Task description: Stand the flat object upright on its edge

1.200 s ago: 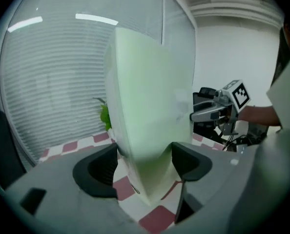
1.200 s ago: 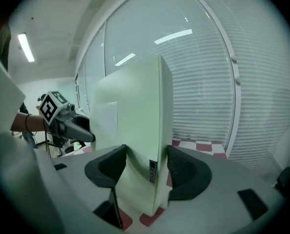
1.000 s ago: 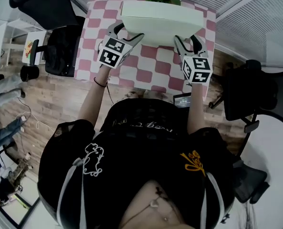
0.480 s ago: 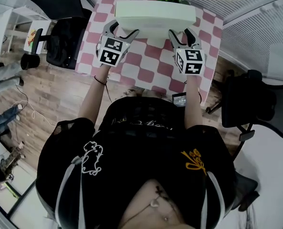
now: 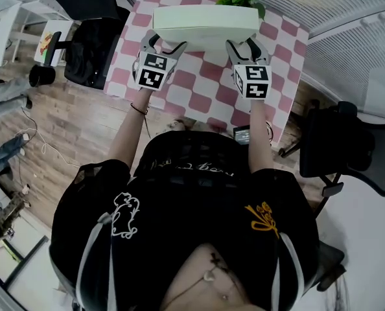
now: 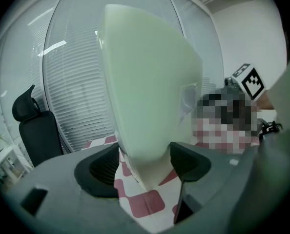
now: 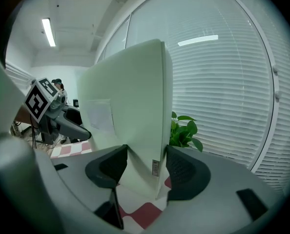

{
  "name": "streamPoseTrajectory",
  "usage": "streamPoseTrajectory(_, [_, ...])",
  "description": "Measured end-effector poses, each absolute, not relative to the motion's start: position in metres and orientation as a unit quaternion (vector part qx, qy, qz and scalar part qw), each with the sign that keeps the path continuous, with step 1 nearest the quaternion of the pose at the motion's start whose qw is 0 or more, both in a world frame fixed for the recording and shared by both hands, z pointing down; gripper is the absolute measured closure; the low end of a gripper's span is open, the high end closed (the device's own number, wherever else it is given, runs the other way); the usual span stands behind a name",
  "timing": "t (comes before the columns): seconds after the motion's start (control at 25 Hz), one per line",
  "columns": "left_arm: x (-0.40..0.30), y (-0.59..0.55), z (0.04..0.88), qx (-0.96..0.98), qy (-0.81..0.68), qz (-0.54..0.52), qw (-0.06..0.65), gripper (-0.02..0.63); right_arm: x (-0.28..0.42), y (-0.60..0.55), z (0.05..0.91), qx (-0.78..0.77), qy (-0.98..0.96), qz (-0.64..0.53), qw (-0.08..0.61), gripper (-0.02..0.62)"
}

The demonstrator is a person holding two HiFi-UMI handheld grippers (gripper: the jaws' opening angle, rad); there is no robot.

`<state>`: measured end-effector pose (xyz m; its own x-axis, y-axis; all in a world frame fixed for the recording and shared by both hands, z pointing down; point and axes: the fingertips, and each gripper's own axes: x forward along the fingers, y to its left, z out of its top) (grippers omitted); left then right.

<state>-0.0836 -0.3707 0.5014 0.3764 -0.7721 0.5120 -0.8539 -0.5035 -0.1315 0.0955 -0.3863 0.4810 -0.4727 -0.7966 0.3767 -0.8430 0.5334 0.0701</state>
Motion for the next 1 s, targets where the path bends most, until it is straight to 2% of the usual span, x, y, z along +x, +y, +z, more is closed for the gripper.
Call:
streamPoseTrajectory(0.52, [-0.084,-0.367,0.496,0.845,-0.463,0.261,0.063,0.258,0.096,-0.385,0.483,0.486,-0.856,0.079,0.16,0.344])
streamPoseTrajectory(1.0, [-0.113,-0.315,0.511,0.846,-0.456,0.249,0.119,0.258,0.095,-0.384,0.484,0.503,-0.844,0.097,0.158,0.344])
